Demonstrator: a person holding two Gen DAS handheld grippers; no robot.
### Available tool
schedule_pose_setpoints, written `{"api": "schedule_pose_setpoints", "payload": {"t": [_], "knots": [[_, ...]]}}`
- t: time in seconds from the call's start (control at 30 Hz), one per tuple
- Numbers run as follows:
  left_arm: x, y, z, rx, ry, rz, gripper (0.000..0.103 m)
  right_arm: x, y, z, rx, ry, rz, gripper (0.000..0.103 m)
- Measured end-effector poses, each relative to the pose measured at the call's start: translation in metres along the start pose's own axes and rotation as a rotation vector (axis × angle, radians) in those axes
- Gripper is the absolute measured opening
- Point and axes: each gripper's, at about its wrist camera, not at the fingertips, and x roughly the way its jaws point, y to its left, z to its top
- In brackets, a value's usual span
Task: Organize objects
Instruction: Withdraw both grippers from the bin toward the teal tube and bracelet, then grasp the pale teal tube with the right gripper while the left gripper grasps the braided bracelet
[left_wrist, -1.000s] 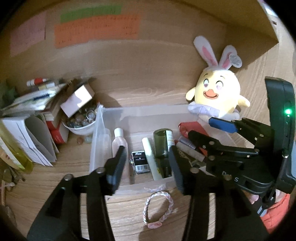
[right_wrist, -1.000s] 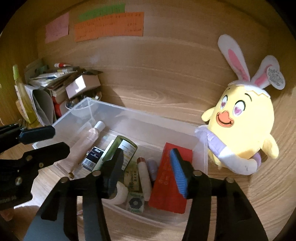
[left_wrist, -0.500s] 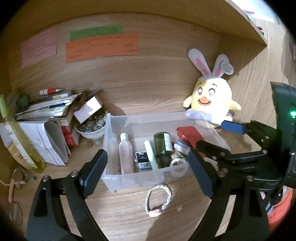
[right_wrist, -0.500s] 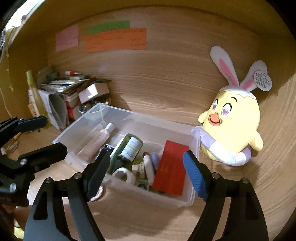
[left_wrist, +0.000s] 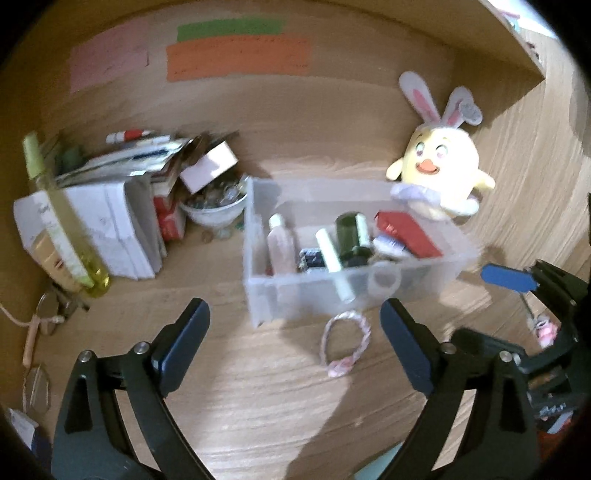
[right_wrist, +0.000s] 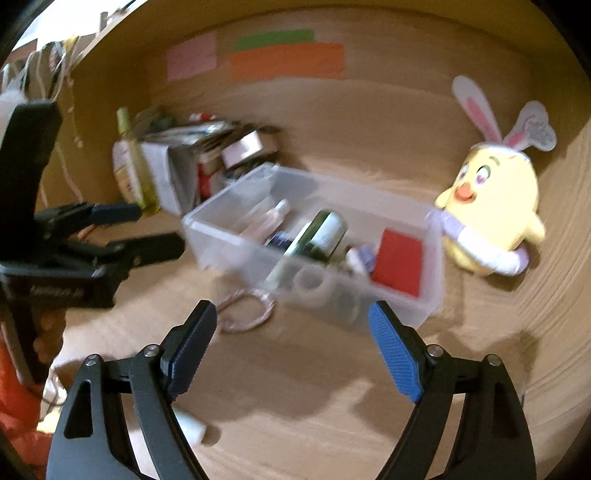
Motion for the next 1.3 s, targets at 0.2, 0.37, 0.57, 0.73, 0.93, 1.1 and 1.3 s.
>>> {"api": "schedule_pose_setpoints", "payload": {"t": [0.2,0.37,0.57,0.73,0.93,1.1,1.3], "knots": [[-0.003,0.010,-0.021,-0.021,0.035,0.035,0.094,0.009,0.021,-0.027,-0.031,0.085,0.058,0.082],[-0.005,0.017,-0.033,-0.040,0.063,0.048,0.094,0.009,0.037,-0.046,-0.094,0.137,0.100,0.082],[-0.003,0.025,-0.039,-0.068,0.091,0.046,0.094,0.014,0.055,-0.064,-0.153,0.207,0.163,0.082],[-0.003,0.026,-0.041,-0.082,0.099,0.037,0.094,0.022,0.069,-0.072,-0.196,0.227,0.181,0.082],[0.003,0.021,-0.043,-0.077,0.116,0.020,0.094,0.034,0.074,-0.073,-0.201,0.213,0.193,0.056],[0.014,0.013,-0.042,-0.067,0.139,-0.003,0.094,0.034,0.072,-0.072,-0.201,0.195,0.172,0.027],[0.033,-0.005,-0.041,-0.039,0.186,-0.052,0.094,0.035,0.047,-0.072,-0.124,0.184,0.115,0.023]]}}
